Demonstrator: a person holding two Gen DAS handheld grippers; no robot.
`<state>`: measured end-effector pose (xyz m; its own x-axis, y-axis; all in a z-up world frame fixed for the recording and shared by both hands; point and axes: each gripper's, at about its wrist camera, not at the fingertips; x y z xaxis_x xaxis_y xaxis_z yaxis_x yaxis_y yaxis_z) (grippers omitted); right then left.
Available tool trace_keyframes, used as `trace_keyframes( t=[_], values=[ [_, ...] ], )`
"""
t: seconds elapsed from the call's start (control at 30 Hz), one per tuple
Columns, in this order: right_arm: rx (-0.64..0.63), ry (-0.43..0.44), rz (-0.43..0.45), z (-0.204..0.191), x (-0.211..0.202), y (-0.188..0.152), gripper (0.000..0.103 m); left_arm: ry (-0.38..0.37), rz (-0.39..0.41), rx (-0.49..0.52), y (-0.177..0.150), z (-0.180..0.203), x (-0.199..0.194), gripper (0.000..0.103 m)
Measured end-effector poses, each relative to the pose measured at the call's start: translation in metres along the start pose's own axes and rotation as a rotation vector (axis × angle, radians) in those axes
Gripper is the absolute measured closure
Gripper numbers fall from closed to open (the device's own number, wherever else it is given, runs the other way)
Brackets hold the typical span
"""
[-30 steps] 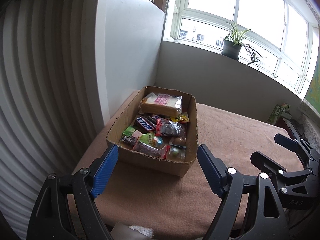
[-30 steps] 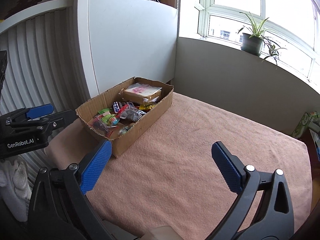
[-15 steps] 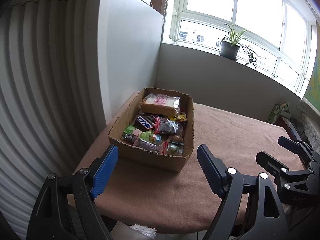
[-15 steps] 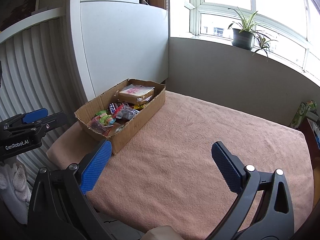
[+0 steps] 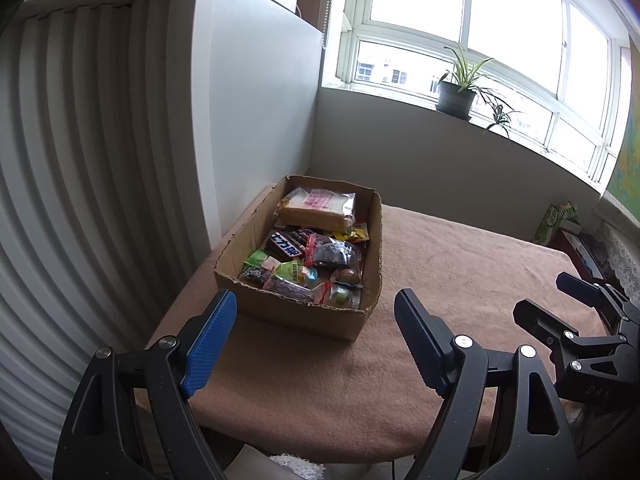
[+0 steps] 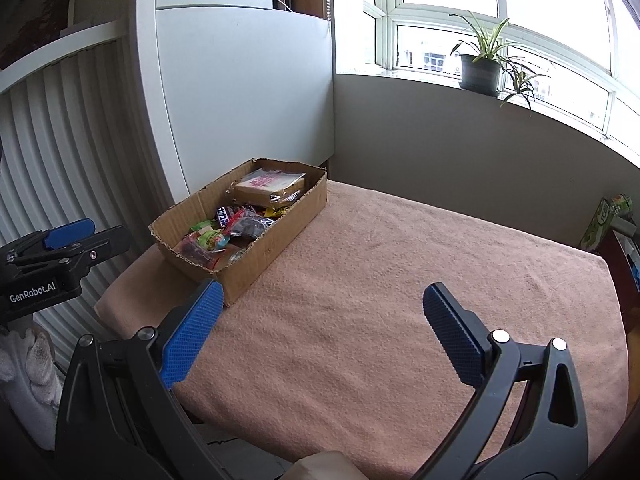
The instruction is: Organize snacks
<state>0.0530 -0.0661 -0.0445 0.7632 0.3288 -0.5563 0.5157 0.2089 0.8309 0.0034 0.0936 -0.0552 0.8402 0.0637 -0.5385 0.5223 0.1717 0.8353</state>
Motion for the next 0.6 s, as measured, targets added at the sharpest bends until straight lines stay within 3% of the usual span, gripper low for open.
trace_keyframes(
  t=[0.6],
  values=[
    [0.021,-0.012,-0.026,0.0059,0.0069,-0.0059,0.001,0.018,0.01,0.002,-0.001,-0.0002,0.0003,0.022]
  ],
)
Point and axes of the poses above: each gripper's, at about its wrist camera, not at the fingertips, and x roughly the way its jaws point, z to its right, y to its top, and after that the axes turned 3 degrees about z, right-handed
